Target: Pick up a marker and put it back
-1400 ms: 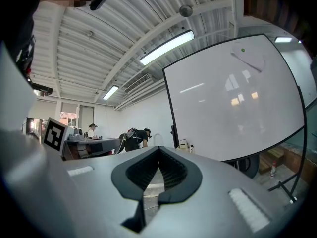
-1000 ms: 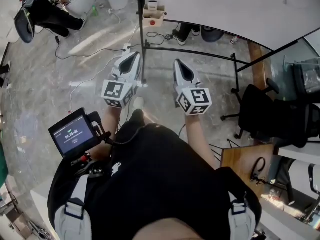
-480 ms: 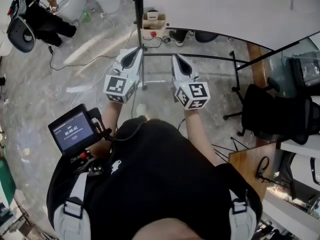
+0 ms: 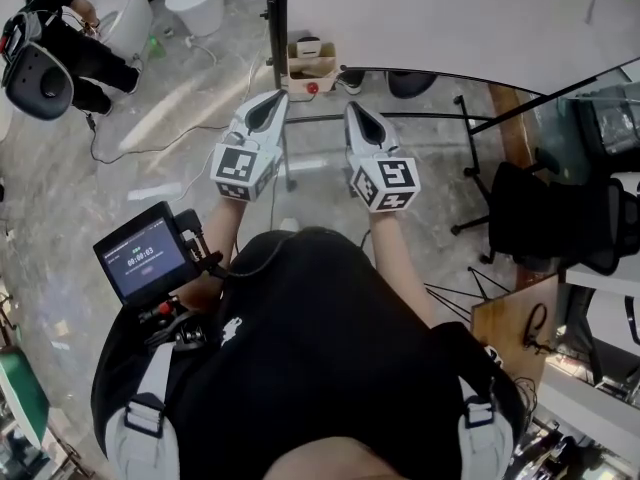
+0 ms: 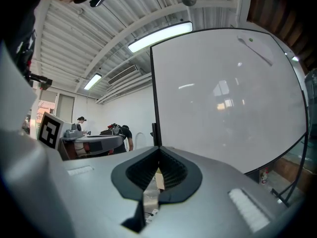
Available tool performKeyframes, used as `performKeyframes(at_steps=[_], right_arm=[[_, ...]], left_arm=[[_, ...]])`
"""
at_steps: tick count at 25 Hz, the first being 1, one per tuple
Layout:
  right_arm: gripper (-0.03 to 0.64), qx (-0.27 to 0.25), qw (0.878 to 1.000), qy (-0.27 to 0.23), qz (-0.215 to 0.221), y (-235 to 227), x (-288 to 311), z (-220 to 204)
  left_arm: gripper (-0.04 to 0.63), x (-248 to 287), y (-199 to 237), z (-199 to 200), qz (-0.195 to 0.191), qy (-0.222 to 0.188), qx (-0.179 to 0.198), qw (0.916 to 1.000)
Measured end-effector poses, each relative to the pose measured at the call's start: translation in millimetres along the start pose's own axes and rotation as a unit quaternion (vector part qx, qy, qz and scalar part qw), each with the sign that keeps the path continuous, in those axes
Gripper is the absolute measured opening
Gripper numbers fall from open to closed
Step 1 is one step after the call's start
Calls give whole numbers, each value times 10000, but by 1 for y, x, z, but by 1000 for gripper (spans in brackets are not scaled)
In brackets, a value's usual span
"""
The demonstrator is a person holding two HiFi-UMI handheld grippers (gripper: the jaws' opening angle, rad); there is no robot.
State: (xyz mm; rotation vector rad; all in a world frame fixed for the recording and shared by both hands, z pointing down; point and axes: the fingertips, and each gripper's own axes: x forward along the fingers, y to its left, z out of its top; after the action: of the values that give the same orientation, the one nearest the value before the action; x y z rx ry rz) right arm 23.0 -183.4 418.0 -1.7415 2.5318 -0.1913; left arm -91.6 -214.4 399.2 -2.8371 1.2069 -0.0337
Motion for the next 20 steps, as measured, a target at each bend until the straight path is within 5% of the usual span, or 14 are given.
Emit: performKeyframes(at_steps=[11,20], right_arm=[[9,49,9998,123,-162,-23,44,-11],[66,-47,9988,451,198,-59,78,-30]], left_arm=[[3,26,34,-15,-68,57,-133,9999],[5,45,37,-25,440,180,-128,9988]])
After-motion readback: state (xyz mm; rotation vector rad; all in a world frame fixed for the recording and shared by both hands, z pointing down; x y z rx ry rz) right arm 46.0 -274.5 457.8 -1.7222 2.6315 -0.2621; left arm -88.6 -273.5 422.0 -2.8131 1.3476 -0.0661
